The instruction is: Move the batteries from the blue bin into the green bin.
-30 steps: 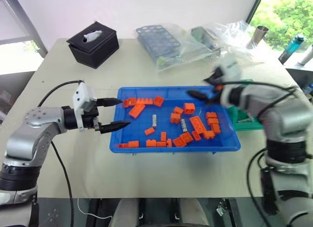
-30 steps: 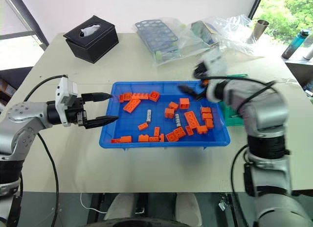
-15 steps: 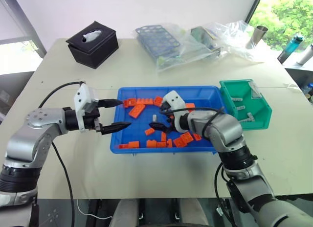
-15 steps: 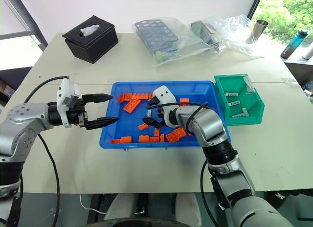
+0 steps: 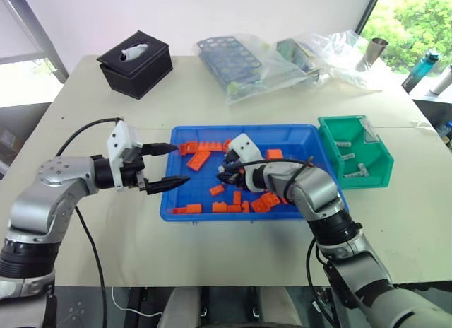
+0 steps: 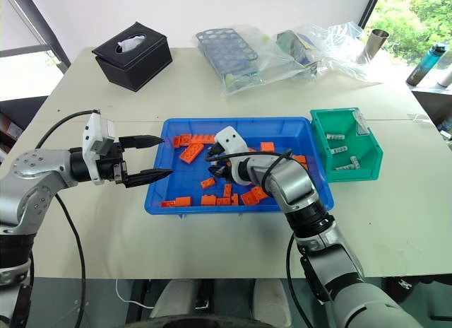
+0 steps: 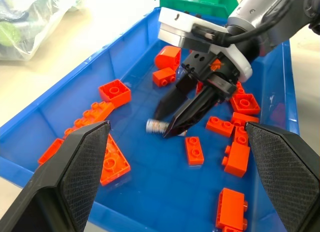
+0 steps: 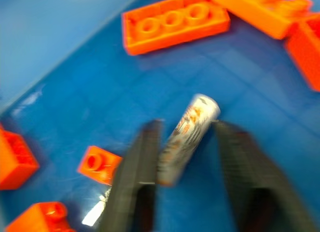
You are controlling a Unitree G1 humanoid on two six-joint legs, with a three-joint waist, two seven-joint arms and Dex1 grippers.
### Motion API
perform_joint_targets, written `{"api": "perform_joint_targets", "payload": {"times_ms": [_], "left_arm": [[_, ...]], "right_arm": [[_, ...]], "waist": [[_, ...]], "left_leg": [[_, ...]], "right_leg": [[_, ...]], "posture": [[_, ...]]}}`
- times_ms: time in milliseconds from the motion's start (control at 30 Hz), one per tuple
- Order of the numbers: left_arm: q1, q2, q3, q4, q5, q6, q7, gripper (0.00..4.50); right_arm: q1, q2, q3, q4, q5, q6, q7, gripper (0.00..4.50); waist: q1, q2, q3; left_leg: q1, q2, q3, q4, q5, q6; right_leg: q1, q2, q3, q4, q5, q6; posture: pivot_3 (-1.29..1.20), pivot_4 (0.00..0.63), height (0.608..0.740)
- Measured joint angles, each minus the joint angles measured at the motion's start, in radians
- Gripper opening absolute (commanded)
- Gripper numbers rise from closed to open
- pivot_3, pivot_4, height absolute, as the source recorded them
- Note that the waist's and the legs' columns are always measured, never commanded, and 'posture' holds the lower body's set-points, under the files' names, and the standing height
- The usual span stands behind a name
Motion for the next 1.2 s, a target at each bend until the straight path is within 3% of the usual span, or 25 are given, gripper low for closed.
{"api": "perform_joint_targets", "payload": {"times_ms": [167, 300, 433, 600, 800, 833, 1000, 1200], "left_arm": [[0.0, -0.009, -0.001, 0.0, -0.001, 0.0, -0.004, 4.5], [0.0, -0.012, -0.006, -0.022, -0.006, 0.001, -0.01, 4.5], [0.004, -0.016, -0.007, -0.037, -0.023, 0.006, -0.014, 4.5], [0.01, -0.041, -0.014, -0.04, -0.022, 0.004, -0.01, 4.5], [-0.015, -0.069, -0.048, -0.033, -0.018, -0.011, -0.015, 4.5], [-0.024, -0.072, -0.051, -0.03, -0.017, -0.017, -0.017, 4.5], [-0.055, -0.079, -0.057, -0.005, -0.008, -0.027, -0.025, 4.5], [-0.057, -0.08, -0.06, 0.005, 0.0, -0.028, -0.026, 4.5]], "right_arm": [[-0.004, -0.001, -0.027, -0.009, 0.009, 0.018, 0.001, 0.1], [-0.07, -0.06, -0.169, -0.066, 0.055, 0.072, 0.004, 0.1], [-0.127, -0.255, -0.39, -0.098, 0.089, 0.122, 0.015, 0.1], [-0.011, -0.502, -0.542, -0.062, 0.073, 0.124, 0.037, 0.1], [0.098, -0.569, -0.634, -0.049, 0.071, 0.12, 0.035, 0.1], [0.108, -0.566, -0.635, -0.05, 0.072, 0.12, 0.033, 1.15], [0.117, -0.558, -0.592, -0.053, 0.064, 0.084, 0.021, 3.46], [0.023, -0.562, -0.582, -0.118, 0.101, 0.108, 0.028, 3.46]], "waist": [[0.001, 0.0, 0.0], [0.005, 0.0, 0.0], [0.013, 0.0, 0.0], [0.003, 0.0, 0.0], [0.002, 0.0, 0.0], [0.002, 0.0, 0.0], [0.005, 0.0, 0.0], [0.006, 0.0, 0.0]], "left_leg": [[0.0, 0.0, 0.0, 0.0, 0.0, 0.0], [0.0, 0.0, 0.0, 0.0, 0.0, 0.0], [0.0, -0.001, -0.001, 0.0, -0.001, 0.001], [0.0, 0.0, 0.0, -0.001, -0.001, 0.002], [0.002, 0.003, 0.002, -0.001, 0.0, 0.0], [0.002, 0.003, 0.002, -0.001, 0.0, 0.0], [0.002, 0.003, 0.002, -0.001, 0.0, 0.0], [0.002, 0.003, 0.001, -0.001, 0.0, 0.0]], "right_leg": [[0.0, 0.0, 0.0, 0.0, 0.0, 0.0], [0.0, -0.001, 0.0, 0.0, 0.0, 0.0], [0.002, -0.001, -0.001, -0.003, 0.0, 0.0], [0.003, -0.001, -0.001, -0.005, 0.0, 0.0], [0.004, 0.001, 0.0, -0.005, 0.0, 0.0], [0.004, 0.001, 0.0, -0.005, 0.0, 0.0], [0.004, 0.002, 0.0, -0.005, 0.0, 0.0], [0.004, 0.001, 0.0, -0.005, 0.0, 0.0]], "posture": [[0.0, 0.15, 0.716], [0.0, 0.15, 0.716], [0.0, 0.15, 0.716], [0.0, 0.15, 0.716], [0.0, 0.15, 0.716], [0.0, 0.15, 0.716], [0.0, 0.15, 0.716], [0.0, 0.15, 0.716]]}}
